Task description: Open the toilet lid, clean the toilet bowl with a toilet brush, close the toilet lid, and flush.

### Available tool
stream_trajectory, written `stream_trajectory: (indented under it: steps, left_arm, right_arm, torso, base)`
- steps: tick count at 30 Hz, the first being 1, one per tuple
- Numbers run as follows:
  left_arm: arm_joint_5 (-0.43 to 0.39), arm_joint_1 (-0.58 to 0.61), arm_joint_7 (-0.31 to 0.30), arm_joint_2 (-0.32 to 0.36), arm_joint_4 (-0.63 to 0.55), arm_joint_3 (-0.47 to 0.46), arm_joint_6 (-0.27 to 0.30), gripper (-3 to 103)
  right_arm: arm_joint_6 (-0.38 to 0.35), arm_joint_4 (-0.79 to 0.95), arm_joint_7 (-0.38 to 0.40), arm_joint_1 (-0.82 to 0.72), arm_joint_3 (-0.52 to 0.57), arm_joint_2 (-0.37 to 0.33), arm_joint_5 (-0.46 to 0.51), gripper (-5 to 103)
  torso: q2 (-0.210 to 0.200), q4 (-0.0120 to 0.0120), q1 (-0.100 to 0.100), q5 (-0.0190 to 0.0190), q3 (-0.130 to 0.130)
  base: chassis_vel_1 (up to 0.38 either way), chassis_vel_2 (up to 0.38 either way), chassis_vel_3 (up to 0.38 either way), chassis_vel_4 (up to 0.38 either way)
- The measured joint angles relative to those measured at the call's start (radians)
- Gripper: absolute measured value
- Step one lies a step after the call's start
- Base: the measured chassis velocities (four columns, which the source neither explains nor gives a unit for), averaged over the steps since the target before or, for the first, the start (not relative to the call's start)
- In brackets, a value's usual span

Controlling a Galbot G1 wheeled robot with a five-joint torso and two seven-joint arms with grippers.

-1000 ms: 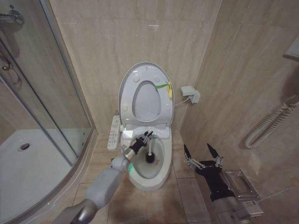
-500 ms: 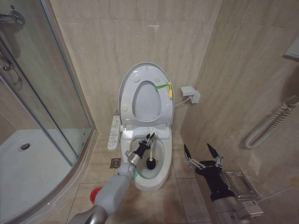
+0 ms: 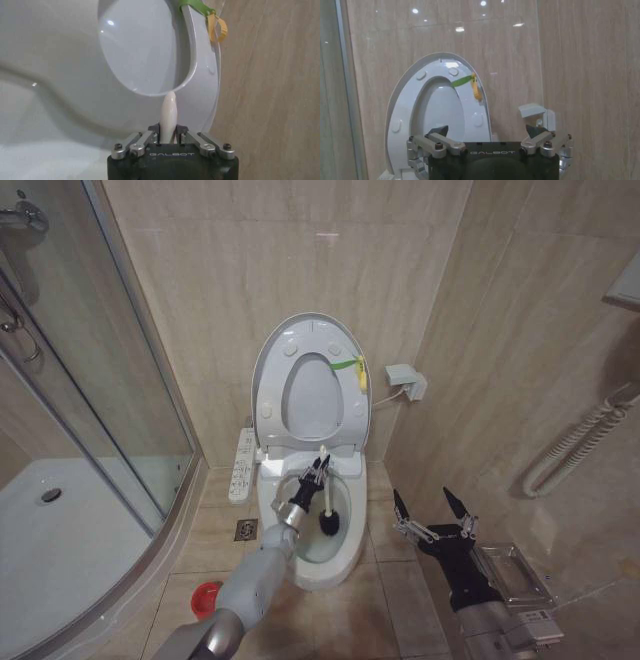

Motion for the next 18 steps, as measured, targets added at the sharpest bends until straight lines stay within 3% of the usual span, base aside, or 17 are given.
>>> stream_trajectory:
  steps: [3,9,14,17,18]
  left_arm:
    - [0.037,0.027,0.042,0.028,-0.017,-0.002,-0.010,21]
    - [0.057,0.025,0.039,0.049,-0.072,0.003,-0.009,21]
    - [-0.011,0.011,0.023,0.037,-0.105,0.004,0.008,21]
    - [0.011,0.010,0.033,0.029,-0.072,-0.010,0.001,21]
    - [0.055,0.010,0.053,0.026,-0.037,-0.029,-0.016,21]
  right_arm:
    - [0.000,0.000,0.000,0.000,0.000,0.000,0.000,100]
    - [0.000,0.000,0.000,0.000,0.000,0.000,0.000,100]
    - [0.000,0.000,0.000,0.000,0.000,0.000,0.000,100]
    - [0.000,0.000,0.000,0.000,0.000,0.000,0.000,100]
    - [0.000,0.000,0.000,0.000,0.000,0.000,0.000,100]
  torso:
    - [0.000,0.0001,0.000,-0.0001,0.000]
    - [0.000,-0.0003,0.000,-0.0001,0.000]
    - [0.000,-0.0008,0.000,-0.0001,0.000]
    - [0.000,-0.0007,0.000,-0.0002,0.000]
    - [0.000,-0.0004,0.000,-0.0002,0.000]
  base:
    - [0.000,0.000,0.000,0.000]
    - [0.000,0.000,0.000,0.000]
    - [0.000,0.000,0.000,0.000]
    - [0.000,0.000,0.000,0.000]
    - [0.000,0.000,0.000,0.000]
